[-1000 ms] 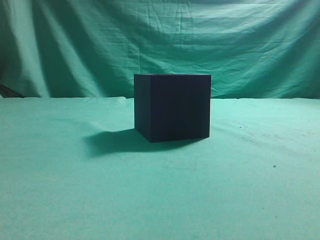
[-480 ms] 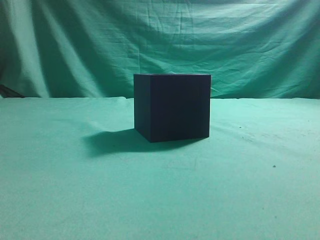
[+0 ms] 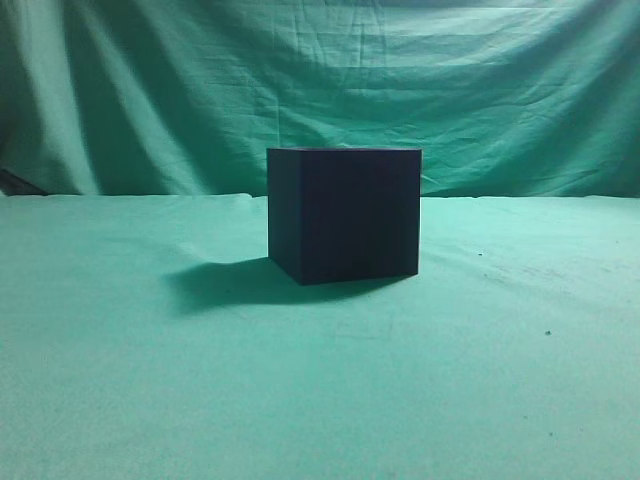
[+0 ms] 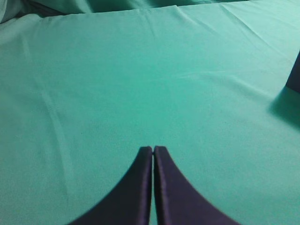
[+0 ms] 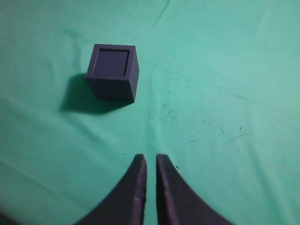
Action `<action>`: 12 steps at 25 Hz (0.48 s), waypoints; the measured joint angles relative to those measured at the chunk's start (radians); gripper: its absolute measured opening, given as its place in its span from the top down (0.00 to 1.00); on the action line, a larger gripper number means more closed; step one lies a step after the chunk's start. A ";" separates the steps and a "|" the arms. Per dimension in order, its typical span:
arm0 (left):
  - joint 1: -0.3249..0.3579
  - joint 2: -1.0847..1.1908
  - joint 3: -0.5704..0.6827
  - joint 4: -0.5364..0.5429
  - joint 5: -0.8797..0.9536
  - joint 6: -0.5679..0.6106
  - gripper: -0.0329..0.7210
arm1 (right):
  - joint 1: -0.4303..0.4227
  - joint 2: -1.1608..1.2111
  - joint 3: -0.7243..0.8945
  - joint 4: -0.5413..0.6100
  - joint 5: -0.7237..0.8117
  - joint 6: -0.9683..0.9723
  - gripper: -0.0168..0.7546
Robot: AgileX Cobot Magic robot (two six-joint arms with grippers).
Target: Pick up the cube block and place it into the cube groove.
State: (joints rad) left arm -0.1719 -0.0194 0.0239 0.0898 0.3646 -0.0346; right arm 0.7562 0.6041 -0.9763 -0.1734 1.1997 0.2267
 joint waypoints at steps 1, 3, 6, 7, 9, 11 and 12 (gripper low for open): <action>0.000 0.000 0.000 0.000 0.000 0.000 0.96 | 0.000 -0.004 0.000 0.000 -0.002 -0.022 0.89; 0.000 0.000 0.000 0.000 0.000 0.000 0.96 | 0.000 -0.006 0.000 0.000 -0.015 -0.062 0.89; 0.000 0.000 0.000 0.000 0.000 0.000 0.96 | -0.005 -0.033 0.035 -0.014 -0.083 -0.081 0.89; 0.000 0.000 0.000 0.000 0.000 0.000 0.96 | -0.016 -0.054 0.060 -0.019 -0.127 -0.083 0.89; 0.000 0.000 0.000 0.000 0.000 0.000 0.96 | -0.073 -0.107 0.130 -0.025 -0.238 -0.086 0.89; 0.000 0.000 0.000 0.000 0.000 0.000 0.96 | -0.143 -0.164 0.211 -0.027 -0.347 -0.088 0.89; 0.000 0.000 0.000 0.000 0.000 0.000 0.96 | -0.185 -0.196 0.259 -0.027 -0.393 -0.088 0.89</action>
State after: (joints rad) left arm -0.1719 -0.0194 0.0239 0.0898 0.3646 -0.0346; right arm 0.5714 0.4081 -0.7171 -0.2002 0.8065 0.1391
